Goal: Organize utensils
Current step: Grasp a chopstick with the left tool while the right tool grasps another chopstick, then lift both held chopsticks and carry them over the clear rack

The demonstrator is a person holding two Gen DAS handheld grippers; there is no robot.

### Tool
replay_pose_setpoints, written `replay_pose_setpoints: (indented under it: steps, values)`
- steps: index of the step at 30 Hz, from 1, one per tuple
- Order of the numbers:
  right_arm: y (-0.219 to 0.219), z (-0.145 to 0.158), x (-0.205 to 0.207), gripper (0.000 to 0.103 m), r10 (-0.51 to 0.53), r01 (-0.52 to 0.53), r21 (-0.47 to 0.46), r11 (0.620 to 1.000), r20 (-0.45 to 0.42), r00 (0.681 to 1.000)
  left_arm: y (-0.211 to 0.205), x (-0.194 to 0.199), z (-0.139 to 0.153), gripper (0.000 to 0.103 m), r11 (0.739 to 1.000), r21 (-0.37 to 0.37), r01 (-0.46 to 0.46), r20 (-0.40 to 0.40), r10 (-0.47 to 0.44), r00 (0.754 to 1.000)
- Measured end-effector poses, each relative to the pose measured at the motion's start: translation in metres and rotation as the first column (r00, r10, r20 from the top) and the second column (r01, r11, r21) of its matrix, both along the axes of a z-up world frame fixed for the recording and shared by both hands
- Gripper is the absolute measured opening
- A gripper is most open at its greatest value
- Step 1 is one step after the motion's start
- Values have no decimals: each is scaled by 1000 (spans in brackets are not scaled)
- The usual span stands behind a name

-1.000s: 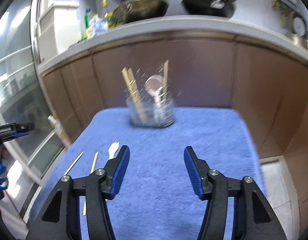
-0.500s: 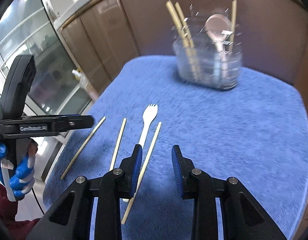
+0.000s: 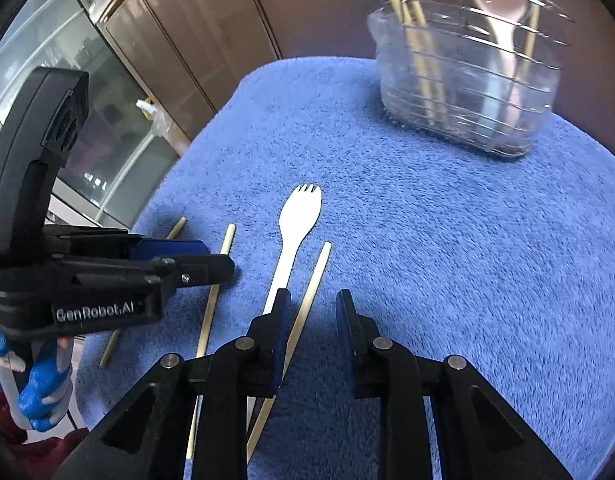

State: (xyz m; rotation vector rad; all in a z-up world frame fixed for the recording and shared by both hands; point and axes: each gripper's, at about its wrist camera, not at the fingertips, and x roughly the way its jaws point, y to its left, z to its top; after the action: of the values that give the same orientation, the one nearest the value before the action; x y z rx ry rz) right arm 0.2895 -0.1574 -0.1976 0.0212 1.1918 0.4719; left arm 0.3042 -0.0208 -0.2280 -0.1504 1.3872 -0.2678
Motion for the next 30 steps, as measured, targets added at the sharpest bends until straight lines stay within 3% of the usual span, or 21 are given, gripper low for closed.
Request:
replay_pose_setpoints:
  steps: [9,17,24,30]
  values:
    - [21,-14,18,16,47,-52,-90,995,-55,997,0,12,-5,13,1000,10,10,-44,-10,999]
    - [44,-20,27,12,72,-84,-169,982,-73,995,9,8,-3,9,1000,22,-5,-37,6,999]
    - [33,-18,29,5,28,-35,-94,995,-84,996,18,3,-1,6,999,-1,-37,-28,37,999]
    - [9,1,10,5,-6,5,-31,1000,-46,999,24,-13,14,6,998,-33,-54,30,55,998]
